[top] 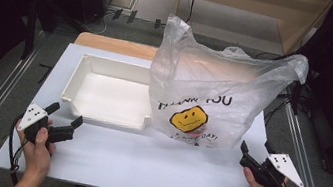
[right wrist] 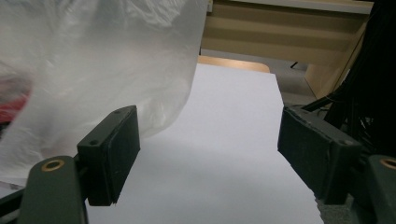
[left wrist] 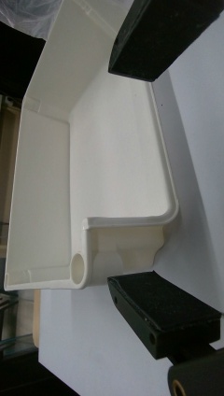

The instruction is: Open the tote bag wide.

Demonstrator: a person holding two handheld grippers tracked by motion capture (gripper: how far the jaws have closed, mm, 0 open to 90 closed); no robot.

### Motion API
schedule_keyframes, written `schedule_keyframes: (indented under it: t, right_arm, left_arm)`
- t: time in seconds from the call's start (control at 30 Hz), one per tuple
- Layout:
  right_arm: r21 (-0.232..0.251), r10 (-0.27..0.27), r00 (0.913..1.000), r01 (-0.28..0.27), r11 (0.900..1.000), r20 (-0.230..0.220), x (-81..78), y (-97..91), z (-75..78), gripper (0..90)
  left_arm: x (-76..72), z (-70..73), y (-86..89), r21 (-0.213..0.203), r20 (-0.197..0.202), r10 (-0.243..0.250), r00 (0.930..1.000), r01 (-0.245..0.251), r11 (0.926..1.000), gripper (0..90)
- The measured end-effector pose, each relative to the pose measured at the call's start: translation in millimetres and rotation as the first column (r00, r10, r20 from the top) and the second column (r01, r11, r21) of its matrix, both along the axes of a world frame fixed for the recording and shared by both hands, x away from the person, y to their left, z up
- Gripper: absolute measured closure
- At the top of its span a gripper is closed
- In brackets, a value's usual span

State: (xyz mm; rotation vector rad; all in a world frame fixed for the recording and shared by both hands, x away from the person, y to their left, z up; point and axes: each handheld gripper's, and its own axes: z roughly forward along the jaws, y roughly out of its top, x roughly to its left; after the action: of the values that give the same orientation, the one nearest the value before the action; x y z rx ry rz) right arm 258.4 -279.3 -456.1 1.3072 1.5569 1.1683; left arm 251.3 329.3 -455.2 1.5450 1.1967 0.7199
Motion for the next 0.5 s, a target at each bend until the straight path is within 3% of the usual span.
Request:
schedule_keyframes:
  t: [0.17,0.3,0.5]
  right_arm:
    - [0.026,0.016,0.9995,-0.017,0.9995,0.028,-7.3,2.7,14.0,20.8]
    - [0.054,0.041,0.9985,-0.043,0.9976,0.037,-10.1,4.9,24.0,20.5]
    - [0.108,0.080,0.9964,-0.083,0.9907,0.026,-8.9,18.6,40.4,20.1]
  left_arm:
    - [-3.4,1.9,-0.9,0.006,0.012,0.008,0.9999,-0.008,1.0000,1.8]
    - [-5.2,7.7,-1.4,-0.032,0.023,0.010,0.9997,-0.009,0.9994,1.7]
    - [-5.3,23.2,-16.7,0.003,0.028,-0.005,0.9996,0.005,1.0000,1.8]
